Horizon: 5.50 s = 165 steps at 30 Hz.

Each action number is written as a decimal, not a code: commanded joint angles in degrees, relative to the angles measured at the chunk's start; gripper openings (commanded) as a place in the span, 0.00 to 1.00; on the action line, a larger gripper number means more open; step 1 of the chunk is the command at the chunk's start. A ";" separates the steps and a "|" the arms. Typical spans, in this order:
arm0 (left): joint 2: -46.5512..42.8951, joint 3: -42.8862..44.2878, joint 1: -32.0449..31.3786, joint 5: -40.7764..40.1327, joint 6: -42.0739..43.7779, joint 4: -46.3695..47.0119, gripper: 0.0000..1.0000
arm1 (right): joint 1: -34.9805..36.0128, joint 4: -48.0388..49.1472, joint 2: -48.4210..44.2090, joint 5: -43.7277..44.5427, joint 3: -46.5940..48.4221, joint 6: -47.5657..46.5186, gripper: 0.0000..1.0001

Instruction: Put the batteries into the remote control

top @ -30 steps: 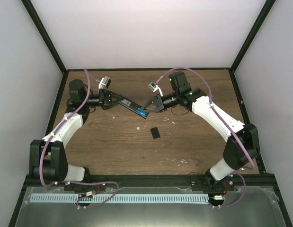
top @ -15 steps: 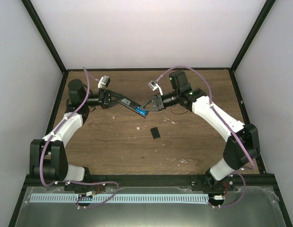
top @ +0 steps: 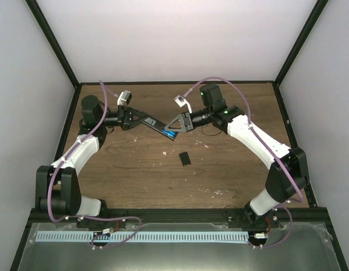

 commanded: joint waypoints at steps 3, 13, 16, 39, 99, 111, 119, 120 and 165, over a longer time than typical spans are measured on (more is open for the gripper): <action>0.00 -0.58 -0.60 1.09 -1.78 3.30 0.00 | 1.34 2.25 0.97 1.44 1.00 -2.07 0.11; 0.82 -0.37 -0.60 1.01 -0.50 3.20 0.00 | 0.59 -0.40 -3.34 6.37 1.34 -3.47 0.26; 0.81 0.53 -0.48 0.43 3.71 -1.12 0.00 | -0.60 -1.54 -5.75 9.84 0.98 -3.79 0.37; 0.92 -5.32 5.37 -18.92 36.69 -32.83 0.00 | -1.26 -8.07 -13.62 58.57 -20.41 -11.58 0.52; -7.82 -7.58 8.83 -24.21 37.44 -33.74 0.00 | 14.61 -6.28 13.09 68.54 -14.23 -13.69 1.00; -9.38 -7.14 11.95 -23.63 38.61 -36.26 0.00 | 14.60 -4.83 18.55 68.00 -8.68 -17.98 1.00; -9.94 -6.98 13.01 -23.83 39.23 -37.57 0.00 | 14.12 -3.96 21.67 67.88 -5.54 -20.58 1.00; -9.94 -6.96 13.01 -23.77 39.14 -37.62 0.00 | 13.93 -3.94 22.24 67.75 -4.83 -20.72 1.00; -8.08 -5.38 13.12 -23.18 39.80 -38.45 0.00 | 5.38 -1.16 19.11 55.28 -12.85 -31.14 0.56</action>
